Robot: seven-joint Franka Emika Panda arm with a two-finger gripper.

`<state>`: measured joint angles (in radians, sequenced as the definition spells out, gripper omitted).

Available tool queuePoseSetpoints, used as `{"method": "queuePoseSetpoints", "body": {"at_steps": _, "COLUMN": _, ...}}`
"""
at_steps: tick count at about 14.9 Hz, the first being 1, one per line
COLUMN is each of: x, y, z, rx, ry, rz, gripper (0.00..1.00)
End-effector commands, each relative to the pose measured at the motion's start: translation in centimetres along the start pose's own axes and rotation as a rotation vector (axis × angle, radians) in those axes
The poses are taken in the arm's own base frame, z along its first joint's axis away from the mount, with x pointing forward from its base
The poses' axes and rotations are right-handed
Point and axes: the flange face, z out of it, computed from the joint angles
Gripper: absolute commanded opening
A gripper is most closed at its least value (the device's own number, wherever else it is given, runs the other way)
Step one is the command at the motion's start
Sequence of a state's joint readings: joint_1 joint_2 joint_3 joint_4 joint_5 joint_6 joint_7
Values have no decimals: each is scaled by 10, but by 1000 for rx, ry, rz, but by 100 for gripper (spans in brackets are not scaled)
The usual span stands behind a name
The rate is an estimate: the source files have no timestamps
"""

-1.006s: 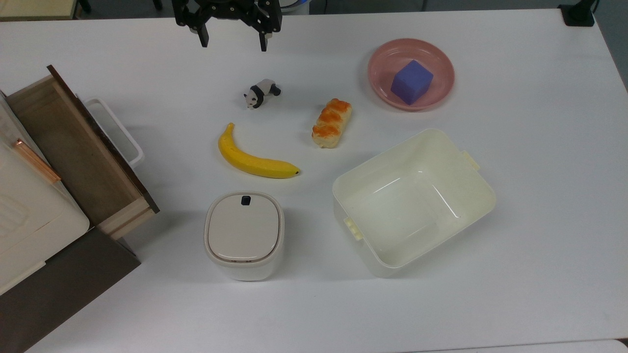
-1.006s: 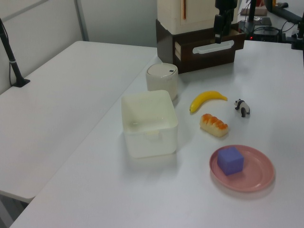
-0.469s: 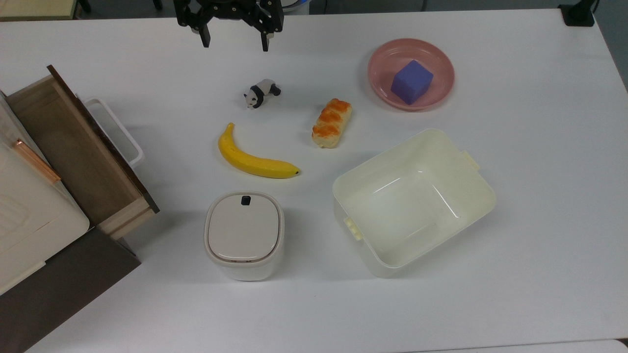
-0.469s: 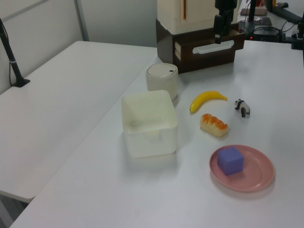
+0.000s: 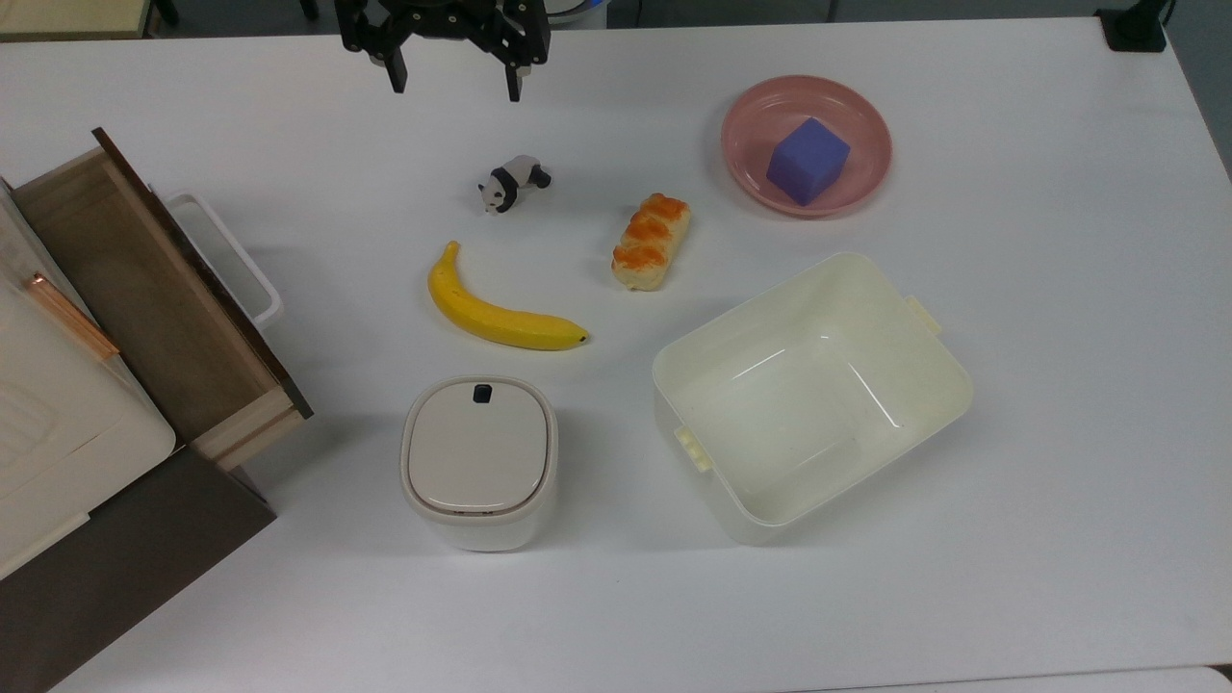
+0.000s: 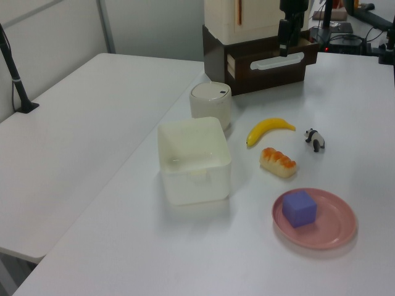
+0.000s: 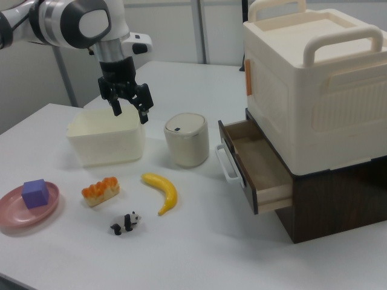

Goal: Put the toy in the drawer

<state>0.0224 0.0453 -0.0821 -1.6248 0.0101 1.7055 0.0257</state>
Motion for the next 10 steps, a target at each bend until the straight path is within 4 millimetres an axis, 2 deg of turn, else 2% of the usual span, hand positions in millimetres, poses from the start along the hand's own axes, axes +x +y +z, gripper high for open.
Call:
{"method": "queuePoseSetpoints", "body": {"at_steps": 1, "x": -23, "y": 7, "z": 6, "rx": -14, "ry": -43, "rz": 12, "gripper": 100}}
{"method": "queuePoseSetpoints", "body": {"at_steps": 5, "x": -48, "y": 11, "z": 25, "rx": -9, "ry": -89, "rz": 16, "gripper": 100}}
{"method": "queuePoseSetpoints", "body": {"at_steps": 10, "x": -71, "y": 6, "z": 84, "rx": -8, "ry": -160, "rz": 23, "gripper": 100}}
